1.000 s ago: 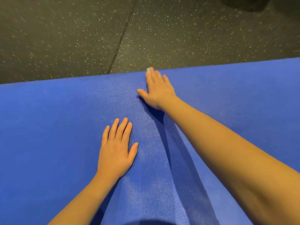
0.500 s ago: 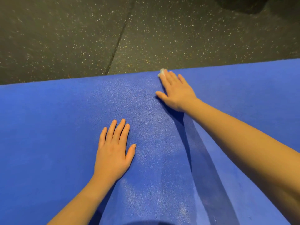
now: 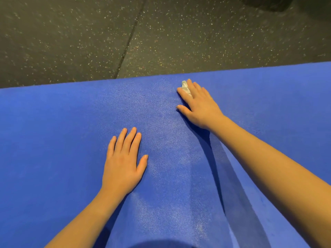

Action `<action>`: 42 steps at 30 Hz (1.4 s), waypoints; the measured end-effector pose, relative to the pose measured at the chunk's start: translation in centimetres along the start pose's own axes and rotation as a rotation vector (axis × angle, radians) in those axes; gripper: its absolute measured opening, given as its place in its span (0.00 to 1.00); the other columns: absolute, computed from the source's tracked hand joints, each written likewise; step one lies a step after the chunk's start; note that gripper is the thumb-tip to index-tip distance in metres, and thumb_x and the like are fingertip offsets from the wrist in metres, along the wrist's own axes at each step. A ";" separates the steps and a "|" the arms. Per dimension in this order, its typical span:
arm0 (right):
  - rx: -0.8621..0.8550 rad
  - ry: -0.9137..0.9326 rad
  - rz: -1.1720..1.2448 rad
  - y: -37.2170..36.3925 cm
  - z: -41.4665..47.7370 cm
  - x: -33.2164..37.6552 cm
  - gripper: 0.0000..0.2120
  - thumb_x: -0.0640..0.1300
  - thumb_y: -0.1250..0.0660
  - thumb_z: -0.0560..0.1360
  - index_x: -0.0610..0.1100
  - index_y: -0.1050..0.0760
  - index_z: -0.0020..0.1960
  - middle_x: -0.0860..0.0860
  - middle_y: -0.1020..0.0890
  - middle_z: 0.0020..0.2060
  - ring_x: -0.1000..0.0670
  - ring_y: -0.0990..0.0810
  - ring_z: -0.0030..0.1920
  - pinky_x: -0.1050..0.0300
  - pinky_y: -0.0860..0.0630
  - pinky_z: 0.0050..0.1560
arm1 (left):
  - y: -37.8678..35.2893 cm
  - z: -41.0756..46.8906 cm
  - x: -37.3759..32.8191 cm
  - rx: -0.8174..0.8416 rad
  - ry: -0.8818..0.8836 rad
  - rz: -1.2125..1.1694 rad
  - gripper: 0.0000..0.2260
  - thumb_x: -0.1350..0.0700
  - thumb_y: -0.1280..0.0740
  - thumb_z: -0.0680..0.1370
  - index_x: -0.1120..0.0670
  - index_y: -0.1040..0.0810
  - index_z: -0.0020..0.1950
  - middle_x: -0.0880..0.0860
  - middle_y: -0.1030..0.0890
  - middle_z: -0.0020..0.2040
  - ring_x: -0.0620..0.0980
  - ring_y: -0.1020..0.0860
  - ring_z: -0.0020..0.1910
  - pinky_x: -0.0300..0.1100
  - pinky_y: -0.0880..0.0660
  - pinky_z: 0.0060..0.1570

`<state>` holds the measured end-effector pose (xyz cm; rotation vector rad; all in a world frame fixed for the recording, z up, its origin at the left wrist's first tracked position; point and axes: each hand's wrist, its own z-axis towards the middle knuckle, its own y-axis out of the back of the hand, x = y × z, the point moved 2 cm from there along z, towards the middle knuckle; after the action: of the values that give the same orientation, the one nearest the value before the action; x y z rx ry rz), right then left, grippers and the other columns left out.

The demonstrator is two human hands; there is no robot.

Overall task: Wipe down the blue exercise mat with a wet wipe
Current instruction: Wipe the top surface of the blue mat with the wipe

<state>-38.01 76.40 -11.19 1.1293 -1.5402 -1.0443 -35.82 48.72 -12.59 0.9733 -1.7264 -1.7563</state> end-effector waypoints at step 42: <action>0.001 -0.029 0.062 -3.0 -10.2 1.3 0.39 0.65 0.60 0.74 0.44 0.53 0.79 0.48 0.51 0.78 0.47 0.53 0.78 0.49 0.57 0.76 | -0.3 -0.2 -0.3 0.039 0.025 0.067 0.28 0.45 0.50 0.79 0.60 0.34 0.74 0.57 0.36 0.75 0.59 0.41 0.75 0.57 0.48 0.72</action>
<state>-27.78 73.39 -11.74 1.0640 -1.5885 -1.0221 -35.45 48.91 -12.84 0.9391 -1.7627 -1.6681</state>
